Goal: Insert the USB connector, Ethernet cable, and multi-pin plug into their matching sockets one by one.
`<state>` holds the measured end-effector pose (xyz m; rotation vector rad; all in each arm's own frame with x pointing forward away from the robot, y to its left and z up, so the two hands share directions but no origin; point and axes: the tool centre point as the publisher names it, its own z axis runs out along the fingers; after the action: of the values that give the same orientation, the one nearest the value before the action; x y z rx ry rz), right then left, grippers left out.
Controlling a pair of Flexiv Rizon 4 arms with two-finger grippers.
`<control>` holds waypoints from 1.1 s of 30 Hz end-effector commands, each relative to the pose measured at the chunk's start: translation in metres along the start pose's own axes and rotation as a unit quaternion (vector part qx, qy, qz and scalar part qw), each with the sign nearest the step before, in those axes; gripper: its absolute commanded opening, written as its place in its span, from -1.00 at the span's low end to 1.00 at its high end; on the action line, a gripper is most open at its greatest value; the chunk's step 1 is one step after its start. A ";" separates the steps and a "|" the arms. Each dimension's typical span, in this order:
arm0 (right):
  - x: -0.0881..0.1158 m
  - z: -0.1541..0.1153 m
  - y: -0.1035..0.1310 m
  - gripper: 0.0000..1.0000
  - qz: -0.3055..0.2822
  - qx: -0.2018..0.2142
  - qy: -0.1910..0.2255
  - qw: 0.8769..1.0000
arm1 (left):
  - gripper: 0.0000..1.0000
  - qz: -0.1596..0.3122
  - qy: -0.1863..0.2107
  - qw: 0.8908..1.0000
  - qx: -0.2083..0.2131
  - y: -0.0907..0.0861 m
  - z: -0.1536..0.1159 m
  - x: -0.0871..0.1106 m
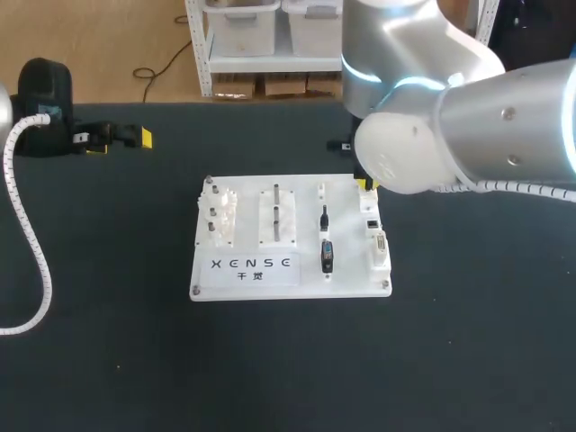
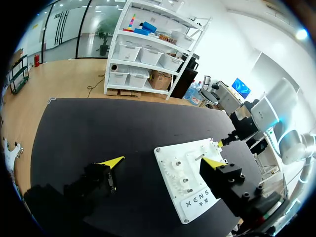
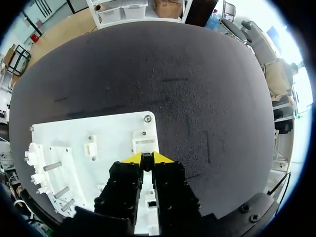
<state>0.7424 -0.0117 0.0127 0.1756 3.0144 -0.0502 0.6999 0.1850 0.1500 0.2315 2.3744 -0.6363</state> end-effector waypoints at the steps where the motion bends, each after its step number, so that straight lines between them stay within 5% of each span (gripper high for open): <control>1: -0.002 0.015 0.001 -0.51 -0.004 0.002 -0.005 1.000 | 1.00 0.000 0.000 1.000 0.000 0.000 0.000 0.000; 2: -0.002 0.011 0.002 -0.05 -0.007 0.001 -0.009 1.000 | 1.00 0.000 0.000 1.000 0.000 0.000 0.000 0.000; 3: -0.002 0.007 0.004 1.00 -0.008 0.004 -0.013 1.000 | 1.00 0.000 0.000 1.000 0.000 0.000 0.000 0.000; 15: 0.032 -0.040 0.041 1.00 -0.039 -0.024 -0.033 0.998 | 1.00 0.000 0.000 1.000 0.000 0.000 0.000 0.000; 33: 0.082 -0.033 0.073 1.00 -0.069 -0.022 0.007 0.997 | 1.00 0.000 0.000 1.000 0.000 0.000 0.000 0.000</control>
<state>0.6667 0.0678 0.0343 -0.0388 3.0329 0.0135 0.6999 0.1850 0.1500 0.2315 2.3744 -0.6363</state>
